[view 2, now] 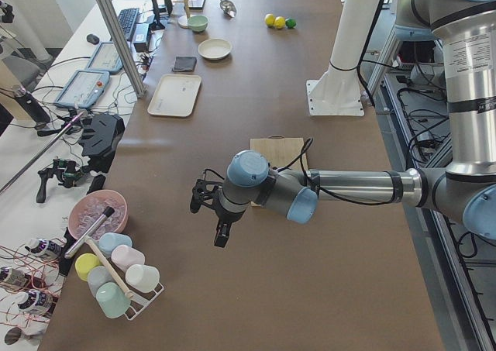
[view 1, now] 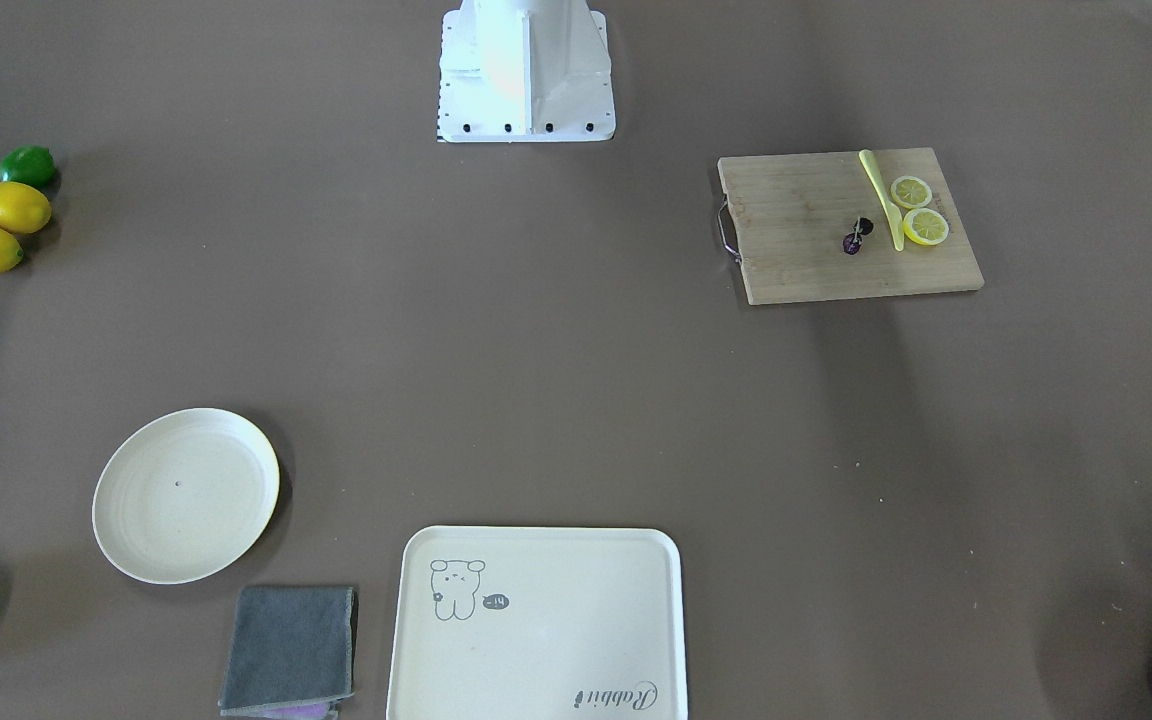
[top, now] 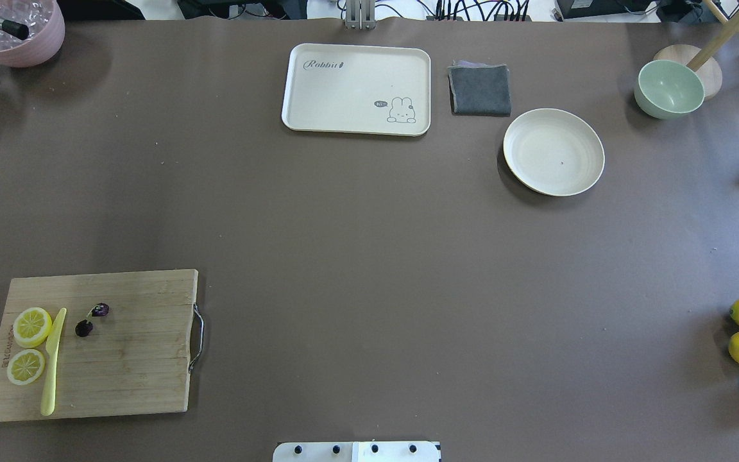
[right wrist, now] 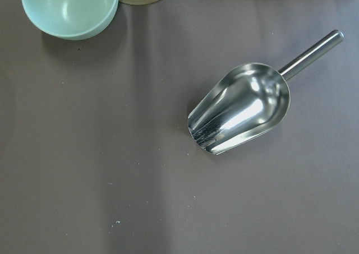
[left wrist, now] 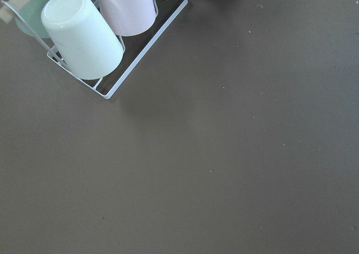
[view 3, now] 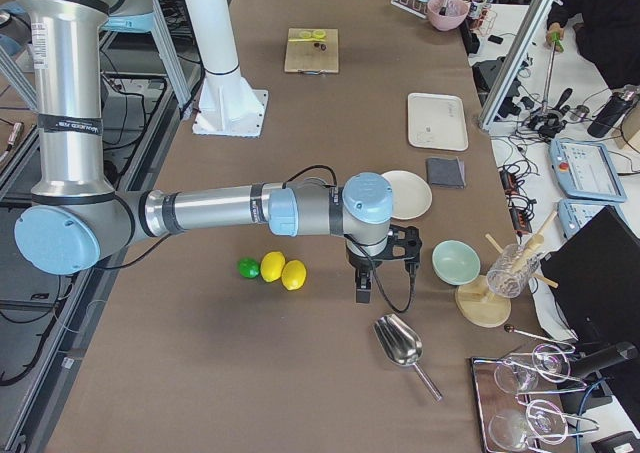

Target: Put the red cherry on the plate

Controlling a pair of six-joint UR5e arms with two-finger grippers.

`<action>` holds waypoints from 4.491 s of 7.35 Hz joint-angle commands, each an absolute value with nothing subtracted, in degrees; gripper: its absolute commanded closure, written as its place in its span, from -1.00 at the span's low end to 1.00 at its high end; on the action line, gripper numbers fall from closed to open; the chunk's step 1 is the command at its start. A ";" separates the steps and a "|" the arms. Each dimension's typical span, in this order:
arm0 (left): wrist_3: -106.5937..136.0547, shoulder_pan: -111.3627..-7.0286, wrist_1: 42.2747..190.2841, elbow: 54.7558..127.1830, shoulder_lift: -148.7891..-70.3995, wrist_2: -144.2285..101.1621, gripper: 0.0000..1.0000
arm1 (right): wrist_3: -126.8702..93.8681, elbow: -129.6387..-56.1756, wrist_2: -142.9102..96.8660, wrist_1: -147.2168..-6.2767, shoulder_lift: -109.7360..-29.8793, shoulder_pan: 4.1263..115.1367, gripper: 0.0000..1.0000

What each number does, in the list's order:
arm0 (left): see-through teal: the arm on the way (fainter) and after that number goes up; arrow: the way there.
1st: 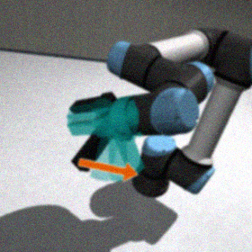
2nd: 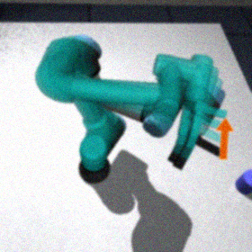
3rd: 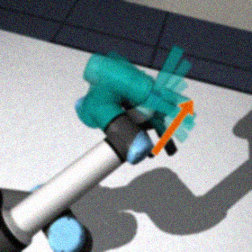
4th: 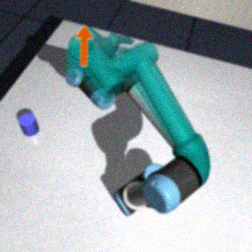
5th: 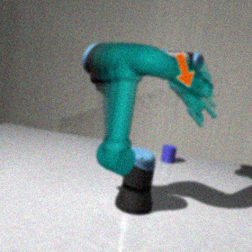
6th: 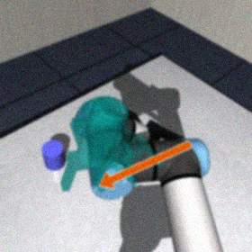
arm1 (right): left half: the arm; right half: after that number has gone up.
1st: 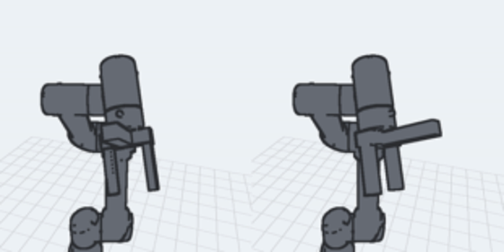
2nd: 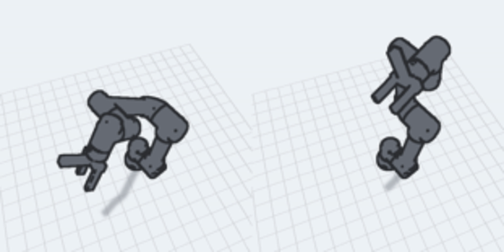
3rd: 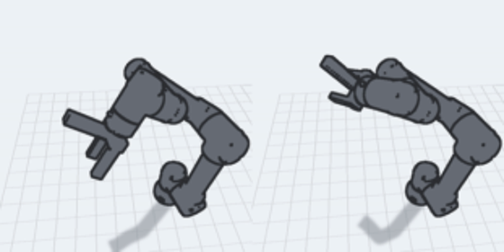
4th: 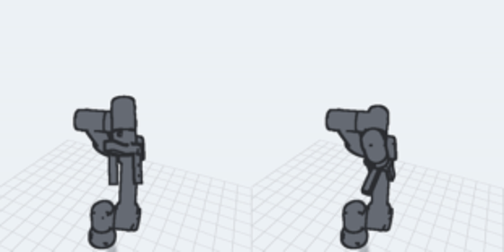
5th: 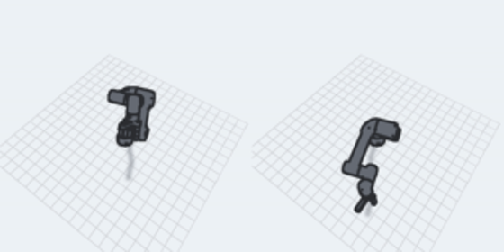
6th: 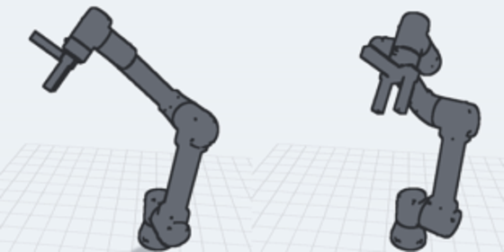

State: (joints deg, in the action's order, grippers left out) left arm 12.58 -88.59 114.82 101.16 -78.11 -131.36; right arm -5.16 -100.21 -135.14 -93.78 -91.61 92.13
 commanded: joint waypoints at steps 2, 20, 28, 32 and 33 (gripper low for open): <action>12.66 -88.51 114.87 101.25 -78.13 -131.31 -0.96 | -5.36 -100.20 -135.18 -93.78 -91.58 92.11 -1.00; 12.66 -88.15 114.96 97.91 -80.07 -131.40 -0.96 | -45.26 -80.87 -116.02 -55.47 -72.60 56.60 -1.00; 12.66 -88.24 115.05 98.00 -80.42 -131.40 -0.96 | -48.34 -75.85 -114.00 -50.63 -71.72 53.53 1.00; 12.66 -88.24 115.05 98.35 -80.33 -131.48 -0.96 | -50.01 -76.73 -114.43 -50.71 -70.40 54.75 1.00; 12.66 -88.24 115.05 98.44 -80.33 -131.48 -0.96 | -50.27 -76.73 -114.96 -50.71 -70.05 55.10 1.00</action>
